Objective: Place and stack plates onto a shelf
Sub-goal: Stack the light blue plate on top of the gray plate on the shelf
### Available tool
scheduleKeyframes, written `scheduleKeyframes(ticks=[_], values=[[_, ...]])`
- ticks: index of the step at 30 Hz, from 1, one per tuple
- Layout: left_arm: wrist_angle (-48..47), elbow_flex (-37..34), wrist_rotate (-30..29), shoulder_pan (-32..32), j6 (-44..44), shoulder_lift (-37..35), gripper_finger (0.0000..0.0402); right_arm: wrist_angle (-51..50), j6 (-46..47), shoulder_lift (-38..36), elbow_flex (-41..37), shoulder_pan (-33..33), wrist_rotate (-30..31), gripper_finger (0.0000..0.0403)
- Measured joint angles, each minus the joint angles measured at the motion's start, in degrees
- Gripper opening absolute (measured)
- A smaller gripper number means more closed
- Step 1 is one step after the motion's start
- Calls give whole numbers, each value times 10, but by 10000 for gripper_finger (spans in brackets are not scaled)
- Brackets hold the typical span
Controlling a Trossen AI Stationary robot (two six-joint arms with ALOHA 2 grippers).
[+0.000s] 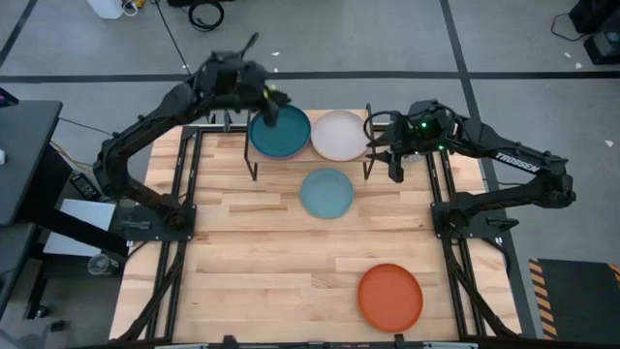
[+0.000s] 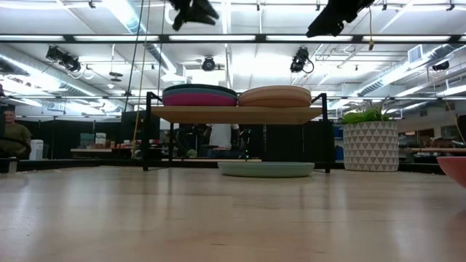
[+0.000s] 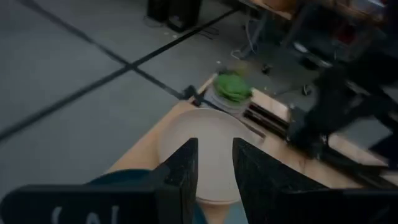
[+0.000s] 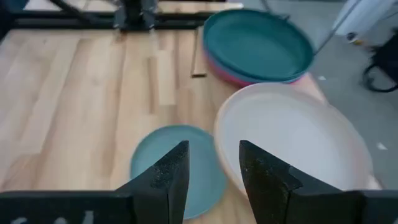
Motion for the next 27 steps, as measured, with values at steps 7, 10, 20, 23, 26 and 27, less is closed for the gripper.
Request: scheduleKeyframes(ticks=[7,10,20,23,26,27], values=[[-11,-47,-88,-112,55,-30,107,-4,21,35,0,16,-6,146],[18,-114,-60,-129,47,-46,107,2,42,59,0,22,-6,146],[266,-366,-13,-152,-64,-155,107,3,141,148,0,56,28,146],[307,-426,-6,-163,-104,-169,107,2,162,179,0,60,55,146],[302,-470,22,-176,-132,-170,107,6,178,211,-3,65,71,146],[304,-482,35,-181,-140,-170,107,10,187,220,-6,69,77,146]])
